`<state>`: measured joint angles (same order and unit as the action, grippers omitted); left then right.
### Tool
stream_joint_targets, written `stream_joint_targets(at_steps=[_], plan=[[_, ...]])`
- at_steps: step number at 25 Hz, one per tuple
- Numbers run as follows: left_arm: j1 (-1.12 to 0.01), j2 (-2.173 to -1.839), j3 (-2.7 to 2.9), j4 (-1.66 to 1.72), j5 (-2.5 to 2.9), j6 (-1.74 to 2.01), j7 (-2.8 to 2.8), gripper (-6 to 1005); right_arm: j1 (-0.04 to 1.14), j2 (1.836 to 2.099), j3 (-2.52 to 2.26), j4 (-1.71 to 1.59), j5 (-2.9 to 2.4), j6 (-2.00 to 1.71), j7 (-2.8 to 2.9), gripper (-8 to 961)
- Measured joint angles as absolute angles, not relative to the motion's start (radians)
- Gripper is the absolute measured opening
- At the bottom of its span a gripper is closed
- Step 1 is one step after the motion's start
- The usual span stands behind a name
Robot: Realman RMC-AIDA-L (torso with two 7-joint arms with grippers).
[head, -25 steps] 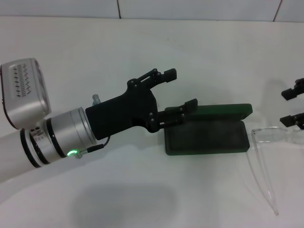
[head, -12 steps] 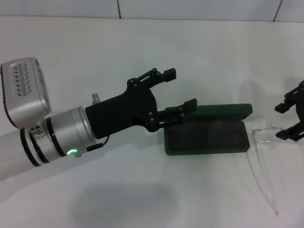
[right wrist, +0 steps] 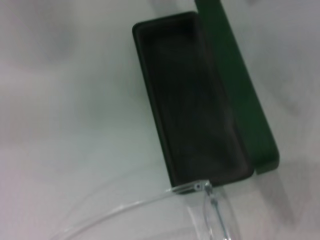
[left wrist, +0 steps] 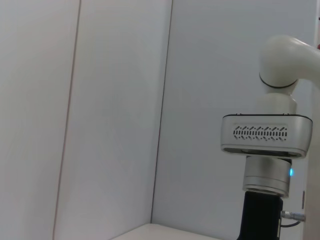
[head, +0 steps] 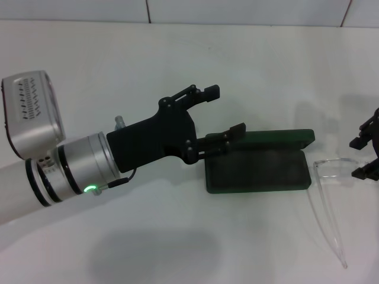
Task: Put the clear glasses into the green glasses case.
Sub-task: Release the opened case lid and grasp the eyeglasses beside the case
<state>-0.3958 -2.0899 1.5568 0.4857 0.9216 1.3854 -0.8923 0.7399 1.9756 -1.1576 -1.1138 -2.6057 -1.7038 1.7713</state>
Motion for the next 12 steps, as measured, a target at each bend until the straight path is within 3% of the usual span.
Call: stream_joint_targets(at_steps=[6,12], plan=[[-0.406,-2.09,1.556,0.475,0.922,1.385,-0.877,888,0.744,1.984,-1.177,-1.107,-2.632,-1.7,1.779,629],[-0.408,-2.091,1.558,0.474,0.922,1.385,-0.871,888,0.758,2.01,-1.192,-1.078,-2.68,-1.686,1.781,596]])
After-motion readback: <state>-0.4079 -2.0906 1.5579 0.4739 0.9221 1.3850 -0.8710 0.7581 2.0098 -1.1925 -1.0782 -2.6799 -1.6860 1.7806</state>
